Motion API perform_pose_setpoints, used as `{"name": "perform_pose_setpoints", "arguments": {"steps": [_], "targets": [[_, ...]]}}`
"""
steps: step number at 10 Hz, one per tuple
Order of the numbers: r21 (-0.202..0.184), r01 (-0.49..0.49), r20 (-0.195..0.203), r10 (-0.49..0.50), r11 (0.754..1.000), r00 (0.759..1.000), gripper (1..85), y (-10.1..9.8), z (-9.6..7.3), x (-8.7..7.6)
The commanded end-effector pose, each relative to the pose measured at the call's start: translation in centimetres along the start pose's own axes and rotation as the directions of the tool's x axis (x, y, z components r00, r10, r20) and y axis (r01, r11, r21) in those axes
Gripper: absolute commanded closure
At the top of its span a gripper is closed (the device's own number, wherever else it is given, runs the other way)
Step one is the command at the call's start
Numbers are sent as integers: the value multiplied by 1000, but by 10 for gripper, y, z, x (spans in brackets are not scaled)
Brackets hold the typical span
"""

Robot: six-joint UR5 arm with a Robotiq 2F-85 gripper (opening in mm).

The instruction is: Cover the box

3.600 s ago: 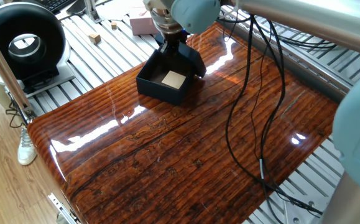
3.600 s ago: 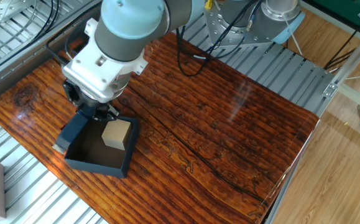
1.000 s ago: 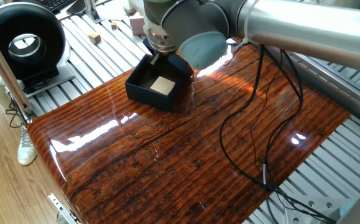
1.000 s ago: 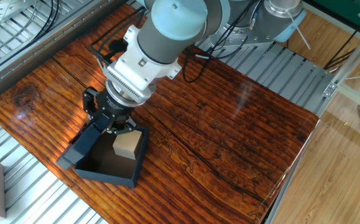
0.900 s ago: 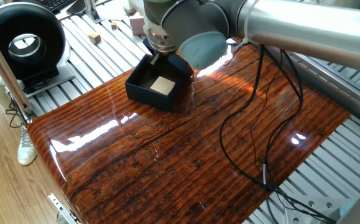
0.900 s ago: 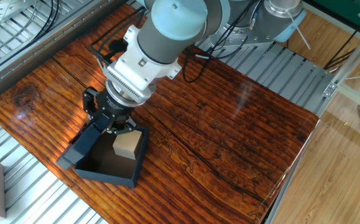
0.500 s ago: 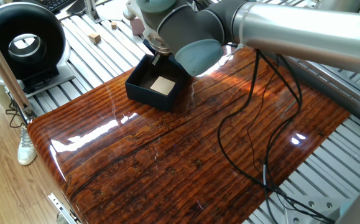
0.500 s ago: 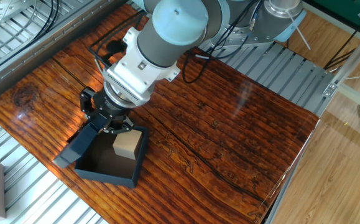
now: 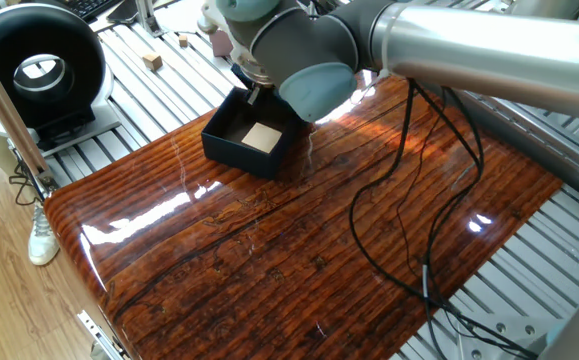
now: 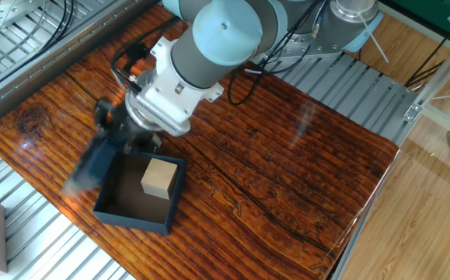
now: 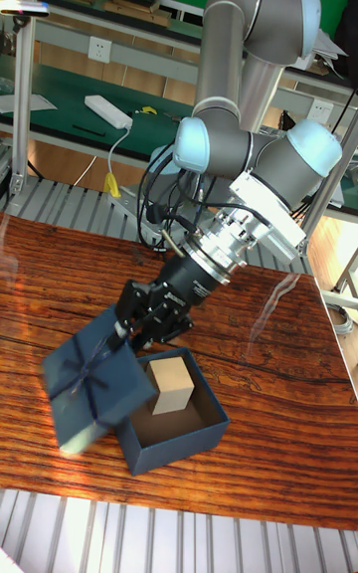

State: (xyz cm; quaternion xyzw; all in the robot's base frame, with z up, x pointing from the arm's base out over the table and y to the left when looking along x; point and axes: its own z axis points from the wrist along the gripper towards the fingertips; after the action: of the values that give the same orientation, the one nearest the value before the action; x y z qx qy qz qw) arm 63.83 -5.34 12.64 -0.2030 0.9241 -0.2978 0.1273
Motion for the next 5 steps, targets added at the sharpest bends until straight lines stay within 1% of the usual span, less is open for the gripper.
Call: {"name": "perform_pose_setpoints", "arguments": {"steps": [1,2,3,4,5], "targets": [[3,122,-2,-122,993,993,663,-3,1,1],[-5,115,-43,-115,993,992,663,-2,0,12],[10,95,-84,-94,995,992,697,-7,0,22],[-2,66,-89,-66,998,994,703,-3,0,24],[-34,36,-75,-39,999,996,680,6,0,20]]}}
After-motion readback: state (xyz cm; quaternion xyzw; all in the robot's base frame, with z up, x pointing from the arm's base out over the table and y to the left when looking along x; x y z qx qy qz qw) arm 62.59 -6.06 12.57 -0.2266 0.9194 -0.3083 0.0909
